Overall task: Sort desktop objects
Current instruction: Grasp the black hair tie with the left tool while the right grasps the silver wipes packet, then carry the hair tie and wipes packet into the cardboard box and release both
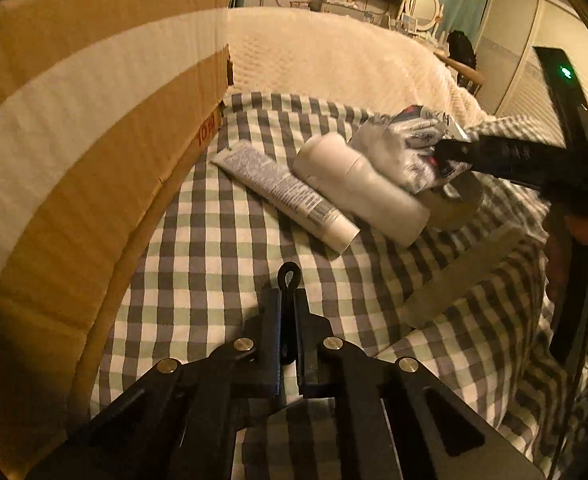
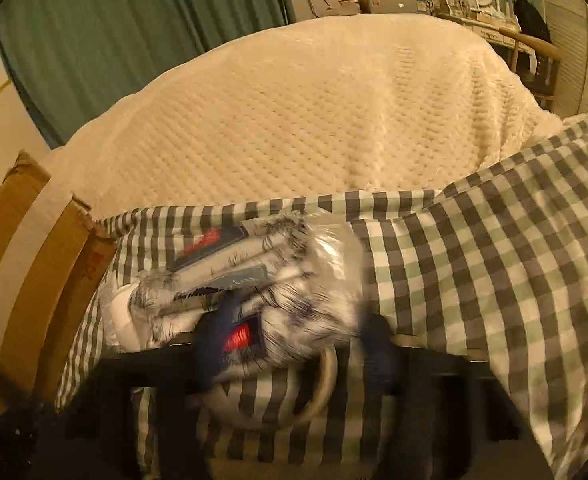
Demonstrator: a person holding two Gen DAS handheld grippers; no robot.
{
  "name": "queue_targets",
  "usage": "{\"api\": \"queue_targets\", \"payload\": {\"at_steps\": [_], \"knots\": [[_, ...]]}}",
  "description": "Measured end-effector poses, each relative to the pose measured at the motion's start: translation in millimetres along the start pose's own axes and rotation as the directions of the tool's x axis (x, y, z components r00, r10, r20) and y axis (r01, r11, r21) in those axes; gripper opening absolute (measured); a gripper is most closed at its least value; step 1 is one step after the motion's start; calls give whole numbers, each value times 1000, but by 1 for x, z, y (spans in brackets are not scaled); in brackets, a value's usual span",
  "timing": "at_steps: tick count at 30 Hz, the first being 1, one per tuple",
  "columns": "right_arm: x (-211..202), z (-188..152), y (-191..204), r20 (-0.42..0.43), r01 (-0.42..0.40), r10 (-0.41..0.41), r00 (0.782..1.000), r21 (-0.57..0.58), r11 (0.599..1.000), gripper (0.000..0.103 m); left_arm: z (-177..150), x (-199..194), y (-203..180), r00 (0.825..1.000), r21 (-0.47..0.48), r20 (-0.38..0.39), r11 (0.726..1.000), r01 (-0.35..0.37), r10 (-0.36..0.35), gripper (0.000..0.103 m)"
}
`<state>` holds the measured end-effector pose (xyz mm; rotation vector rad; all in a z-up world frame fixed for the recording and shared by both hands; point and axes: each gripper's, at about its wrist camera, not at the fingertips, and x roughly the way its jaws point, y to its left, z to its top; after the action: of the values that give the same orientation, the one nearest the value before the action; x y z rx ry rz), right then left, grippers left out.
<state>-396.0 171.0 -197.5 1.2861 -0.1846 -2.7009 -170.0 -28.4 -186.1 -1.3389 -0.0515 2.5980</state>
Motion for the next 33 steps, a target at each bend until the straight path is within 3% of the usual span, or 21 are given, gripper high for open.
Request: {"api": "queue_targets", "payload": {"at_steps": [3, 7, 15, 23, 28, 33], "knots": [[-27, -11, 6, 58, 23, -21, 998, -27, 999, 20, 1, -7, -1, 999, 0, 31, 1000, 12, -12, 5], [-69, -27, 14, 132, 57, -51, 990, -48, 997, 12, 5, -18, 0, 997, 0, 67, 999, 36, -36, 5], [-155, -49, 32, 266, 172, -143, 953, -89, 981, 8, 8, -45, 1, 988, 0, 132, 997, 81, -80, 5], [-216, -58, 40, 320, 217, -179, 930, -86, 972, 8, 24, -69, -16, 972, 63, 194, 991, 119, -130, 5], [-250, -55, 55, 362, 220, -171, 916, -97, 971, 8, 32, -111, 0, 947, 46, 275, 986, 160, -167, 5], [-279, -42, 85, 411, 166, -93, 907, -145, 975, 8, 51, -157, 31, 913, -7, 367, 981, 194, -178, 5]]}}
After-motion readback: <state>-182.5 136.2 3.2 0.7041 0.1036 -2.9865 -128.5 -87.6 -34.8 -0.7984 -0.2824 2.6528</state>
